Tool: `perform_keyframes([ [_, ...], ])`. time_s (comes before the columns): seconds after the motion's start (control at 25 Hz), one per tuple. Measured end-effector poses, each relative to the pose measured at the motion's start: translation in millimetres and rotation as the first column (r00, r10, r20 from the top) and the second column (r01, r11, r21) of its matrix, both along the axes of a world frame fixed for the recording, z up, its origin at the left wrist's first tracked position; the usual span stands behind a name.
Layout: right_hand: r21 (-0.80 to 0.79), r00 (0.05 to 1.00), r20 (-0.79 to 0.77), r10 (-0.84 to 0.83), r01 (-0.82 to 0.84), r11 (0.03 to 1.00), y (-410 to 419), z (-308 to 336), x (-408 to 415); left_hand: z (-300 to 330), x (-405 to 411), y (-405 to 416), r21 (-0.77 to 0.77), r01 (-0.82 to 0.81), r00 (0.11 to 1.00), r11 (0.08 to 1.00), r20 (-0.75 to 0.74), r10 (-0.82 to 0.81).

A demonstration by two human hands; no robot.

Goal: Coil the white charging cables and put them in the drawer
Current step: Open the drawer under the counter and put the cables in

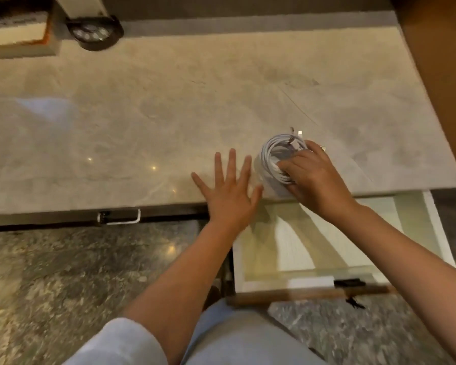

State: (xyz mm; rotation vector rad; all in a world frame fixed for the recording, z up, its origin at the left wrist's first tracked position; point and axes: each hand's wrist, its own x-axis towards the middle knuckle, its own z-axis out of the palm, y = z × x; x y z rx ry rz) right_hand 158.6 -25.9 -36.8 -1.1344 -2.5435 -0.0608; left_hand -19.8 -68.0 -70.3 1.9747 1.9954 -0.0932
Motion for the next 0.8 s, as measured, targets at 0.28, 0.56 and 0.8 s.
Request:
perform_keyframes([
  [0.28, 0.005, 0.996, 0.019, 0.084, -0.084, 0.996, -110, -20, 45, -6, 4, -2, 0.079, -0.006, 0.999, 0.997, -0.049, 0.01],
  [0.56, -0.063, 0.914, 0.292, 0.281, -0.274, 0.96, -96, -109, 51, -10, 4, -2, 0.114, -0.015, 0.999, 0.993, -0.047, 0.021],
  [0.8, -0.131, 0.917, 0.314, 0.247, -0.216, 0.968, -86, -132, 40, -13, 4, -2, 0.146, -0.016, 0.998, 0.989, -0.057, 0.024],
])
